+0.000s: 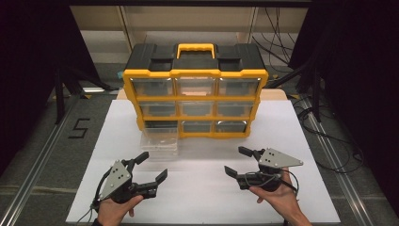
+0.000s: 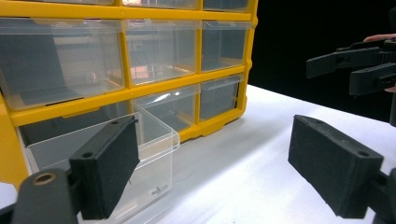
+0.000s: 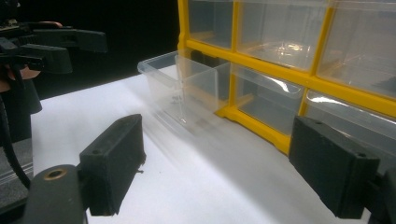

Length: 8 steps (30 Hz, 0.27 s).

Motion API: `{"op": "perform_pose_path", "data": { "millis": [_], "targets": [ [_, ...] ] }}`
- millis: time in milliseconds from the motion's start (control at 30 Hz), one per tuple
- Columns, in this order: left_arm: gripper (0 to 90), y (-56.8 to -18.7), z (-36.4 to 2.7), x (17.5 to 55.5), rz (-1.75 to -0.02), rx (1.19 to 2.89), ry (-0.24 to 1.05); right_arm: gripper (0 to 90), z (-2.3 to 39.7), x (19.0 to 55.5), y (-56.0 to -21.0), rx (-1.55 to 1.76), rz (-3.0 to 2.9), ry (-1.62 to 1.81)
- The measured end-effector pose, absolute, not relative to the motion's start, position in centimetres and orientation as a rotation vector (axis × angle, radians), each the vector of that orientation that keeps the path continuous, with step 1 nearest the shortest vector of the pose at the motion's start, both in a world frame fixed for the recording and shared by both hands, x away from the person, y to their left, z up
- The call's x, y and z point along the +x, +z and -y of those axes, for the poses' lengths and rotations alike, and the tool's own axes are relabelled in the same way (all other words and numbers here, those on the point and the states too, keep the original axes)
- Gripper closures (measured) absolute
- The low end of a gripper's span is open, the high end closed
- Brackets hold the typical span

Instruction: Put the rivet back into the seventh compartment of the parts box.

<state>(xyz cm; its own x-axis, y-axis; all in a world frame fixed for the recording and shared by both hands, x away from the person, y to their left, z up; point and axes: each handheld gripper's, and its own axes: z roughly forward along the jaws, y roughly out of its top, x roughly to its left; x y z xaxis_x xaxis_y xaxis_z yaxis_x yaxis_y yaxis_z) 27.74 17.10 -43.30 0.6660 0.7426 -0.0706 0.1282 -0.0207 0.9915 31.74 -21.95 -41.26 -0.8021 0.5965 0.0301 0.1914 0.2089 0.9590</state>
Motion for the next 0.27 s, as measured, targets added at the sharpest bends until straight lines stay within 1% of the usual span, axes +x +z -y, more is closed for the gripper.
{"op": "perform_pose_path", "data": {
  "millis": [267],
  "targets": [
    [15.8, -43.28, -17.12, 27.74, -0.748, 1.539, 0.57, 19.3, 21.93, 31.78, -41.27, 0.742, -2.142, 1.627]
  ]
}}
